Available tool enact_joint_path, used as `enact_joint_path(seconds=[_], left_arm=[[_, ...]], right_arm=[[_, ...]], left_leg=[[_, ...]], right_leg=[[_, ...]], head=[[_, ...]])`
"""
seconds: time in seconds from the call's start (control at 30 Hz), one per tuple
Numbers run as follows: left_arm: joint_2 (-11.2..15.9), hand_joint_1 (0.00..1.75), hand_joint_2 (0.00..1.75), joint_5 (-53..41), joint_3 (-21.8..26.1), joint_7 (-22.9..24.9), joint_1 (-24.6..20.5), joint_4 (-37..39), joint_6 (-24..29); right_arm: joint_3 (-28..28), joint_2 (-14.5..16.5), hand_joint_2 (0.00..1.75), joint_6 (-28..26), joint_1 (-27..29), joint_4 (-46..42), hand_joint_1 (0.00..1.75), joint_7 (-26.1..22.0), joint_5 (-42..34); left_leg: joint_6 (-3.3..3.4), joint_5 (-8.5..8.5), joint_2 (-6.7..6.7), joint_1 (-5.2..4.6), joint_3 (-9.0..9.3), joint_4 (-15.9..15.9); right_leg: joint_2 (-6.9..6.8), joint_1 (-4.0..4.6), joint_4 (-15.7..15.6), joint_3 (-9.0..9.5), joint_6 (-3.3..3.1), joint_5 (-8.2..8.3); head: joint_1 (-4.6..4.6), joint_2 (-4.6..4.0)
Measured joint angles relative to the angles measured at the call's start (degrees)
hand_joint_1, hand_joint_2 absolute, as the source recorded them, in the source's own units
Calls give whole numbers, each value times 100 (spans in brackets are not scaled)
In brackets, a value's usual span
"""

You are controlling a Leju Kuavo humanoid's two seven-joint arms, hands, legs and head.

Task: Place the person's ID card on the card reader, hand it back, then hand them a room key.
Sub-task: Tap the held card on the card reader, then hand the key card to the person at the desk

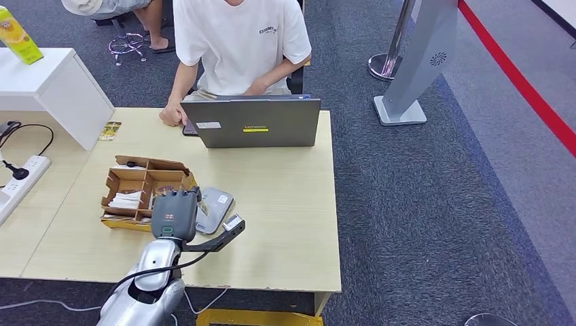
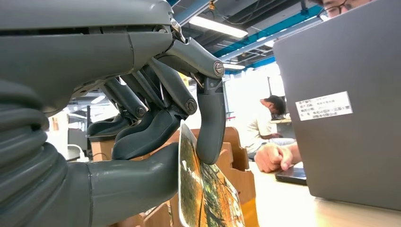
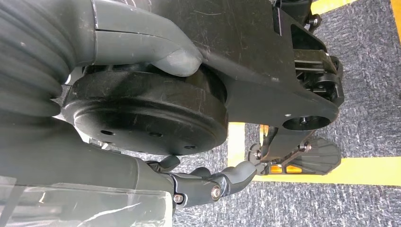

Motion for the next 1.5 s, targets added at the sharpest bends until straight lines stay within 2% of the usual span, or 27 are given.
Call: enact_joint_path(seconds=[0.5, 0.9, 1.2, 1.3, 1.4, 1.5], left_arm=[[-20, 175, 175, -3, 24, 1, -55, 274, -3], [-174, 175, 175, 62, 24, -5, -135, 711, -61], [-166, 175, 175, 424, 35, -249, -291, 779, -67], [-110, 175, 175, 541, 51, -411, -389, 623, 266], [29, 175, 175, 562, 89, -599, -514, 143, 908], [205, 175, 175, 586, 193, -748, -697, -365, 1192]], right_arm=[[0, 1, 175, -2, -1, 0, 0, 5, 9], [0, 13, 175, 4, -3, 0, 0, 9, 40], [0, 14, 175, 24, -2, 0, 0, 3, 66], [0, 13, 175, 24, -1, 0, 0, 3, 99], [1, 14, 175, 25, -2, 0, 0, 3, 170], [2, 15, 175, 35, -3, 0, 0, -4, 240]], left_leg=[[0, 0, 0, 0, -1, 0], [0, 0, 0, 0, -1, 0], [0, 0, 0, 0, -1, 0], [0, 1, 0, 0, -1, 0], [0, 1, 0, 0, -1, 0], [0, 1, 0, 1, 0, 0]], right_leg=[[0, 0, 0, -1, 0, 0], [0, 0, 0, -1, 0, 0], [0, 0, 0, -1, 0, 0], [0, 0, 0, -1, 0, 1], [0, 0, 2, -1, 0, 2], [0, 1, 4, 0, 0, 2]], head=[[0, 0], [0, 0], [1, 0], [1, 0], [1, 0], [1, 0]])
